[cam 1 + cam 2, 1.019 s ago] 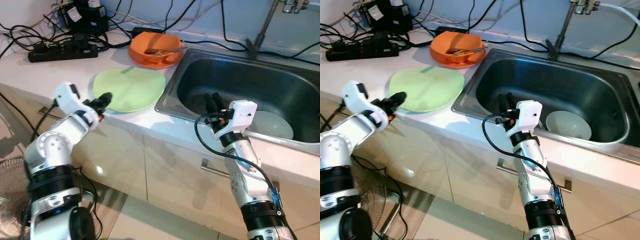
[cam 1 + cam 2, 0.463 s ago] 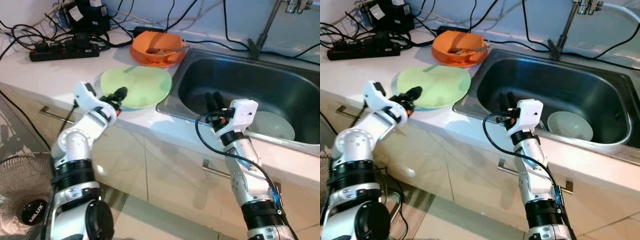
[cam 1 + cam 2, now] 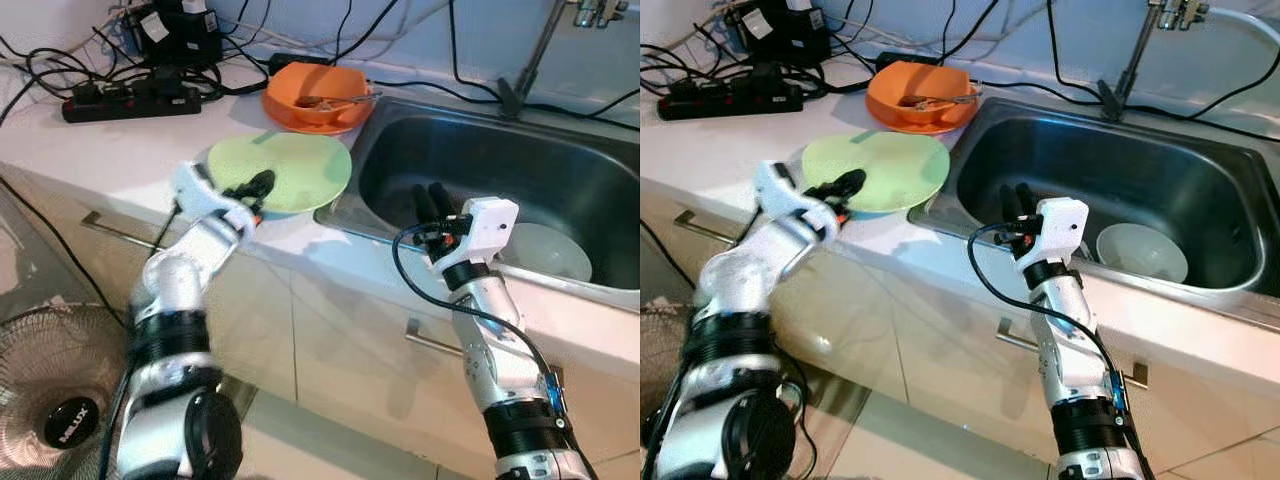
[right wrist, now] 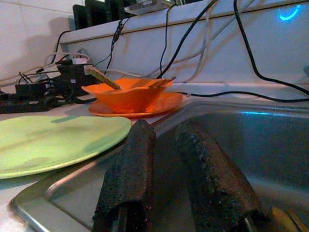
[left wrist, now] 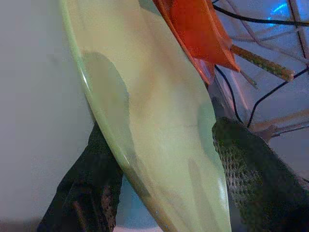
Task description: Kitchen organization
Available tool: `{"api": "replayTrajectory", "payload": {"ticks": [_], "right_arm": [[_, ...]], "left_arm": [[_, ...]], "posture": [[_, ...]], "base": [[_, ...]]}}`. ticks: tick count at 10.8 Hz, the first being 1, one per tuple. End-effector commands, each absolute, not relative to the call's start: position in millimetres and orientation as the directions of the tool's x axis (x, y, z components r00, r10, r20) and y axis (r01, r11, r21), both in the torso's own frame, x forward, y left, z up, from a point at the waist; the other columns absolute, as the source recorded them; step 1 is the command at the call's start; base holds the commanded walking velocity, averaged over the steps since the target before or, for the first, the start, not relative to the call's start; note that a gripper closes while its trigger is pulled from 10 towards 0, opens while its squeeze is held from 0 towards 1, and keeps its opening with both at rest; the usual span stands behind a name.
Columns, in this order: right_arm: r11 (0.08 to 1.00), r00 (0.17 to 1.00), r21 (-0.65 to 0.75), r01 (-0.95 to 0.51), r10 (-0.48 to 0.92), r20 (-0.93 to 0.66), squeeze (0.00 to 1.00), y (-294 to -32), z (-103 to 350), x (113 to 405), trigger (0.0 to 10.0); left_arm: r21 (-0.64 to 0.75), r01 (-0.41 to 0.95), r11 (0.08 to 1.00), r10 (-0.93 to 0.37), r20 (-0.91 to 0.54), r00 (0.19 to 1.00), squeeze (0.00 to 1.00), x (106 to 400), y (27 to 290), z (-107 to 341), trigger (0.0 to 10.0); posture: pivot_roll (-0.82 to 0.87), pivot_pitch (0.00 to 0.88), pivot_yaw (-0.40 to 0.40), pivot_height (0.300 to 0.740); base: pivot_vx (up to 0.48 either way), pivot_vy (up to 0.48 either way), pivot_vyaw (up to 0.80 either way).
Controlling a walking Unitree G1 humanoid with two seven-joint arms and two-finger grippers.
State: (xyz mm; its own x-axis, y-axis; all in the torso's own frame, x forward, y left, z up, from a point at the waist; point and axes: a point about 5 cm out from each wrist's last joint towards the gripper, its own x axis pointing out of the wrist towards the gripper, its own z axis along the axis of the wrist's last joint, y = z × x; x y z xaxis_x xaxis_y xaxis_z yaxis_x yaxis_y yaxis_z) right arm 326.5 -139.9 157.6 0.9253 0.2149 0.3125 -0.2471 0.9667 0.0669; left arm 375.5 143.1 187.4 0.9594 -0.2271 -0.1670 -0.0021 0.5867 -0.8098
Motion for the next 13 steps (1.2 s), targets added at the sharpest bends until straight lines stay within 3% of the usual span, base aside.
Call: {"api": "replayTrajectory", "payload": {"ticks": [1,5,6,7,13], "right_arm": [[0.969,0.927,0.059,-0.242,0.213,0.309,0.0,-141,160,329,10.0],[0.968,0.927,0.059,-0.242,0.213,0.31,0.0,-141,160,330,10.0],[0.968,0.926,0.06,-0.245,0.215,0.31,0.0,-140,160,330,10.0],[0.967,0.926,0.061,-0.249,0.219,0.308,0.0,-138,160,330,10.0],[0.969,0.923,0.046,-0.243,0.217,0.319,0.0,-143,168,346,10.0]], "left_arm": [[-0.807,0.004,0.591,-0.237,-0.168,0.957,0.0,380,134,191,10.0],[-0.804,-0.05,0.592,-0.19,-0.2,0.961,0.0,389,132,189,10.0],[-0.805,-0.072,0.589,-0.178,-0.216,0.96,0.0,390,132,186,7.8],[-0.805,-0.085,0.587,-0.168,-0.223,0.96,0.0,391,132,184,0.0],[-0.798,-0.093,0.595,-0.161,-0.231,0.959,0.0,393,123,174,0.0]], "posture": [[0.18,0.052,-0.002,0.74],[0.18,0.049,-0.005,0.74],[0.18,0.048,-0.006,0.74],[0.18,0.044,-0.009,0.74],[0.18,0.0,-0.045,0.74]], "base": [[0.0,0.0,0.0],[0.0,0.0,0.0],[0.0,0.0,0.0],[0.0,0.0,0.0],[0.0,0.0,0.0]]}}
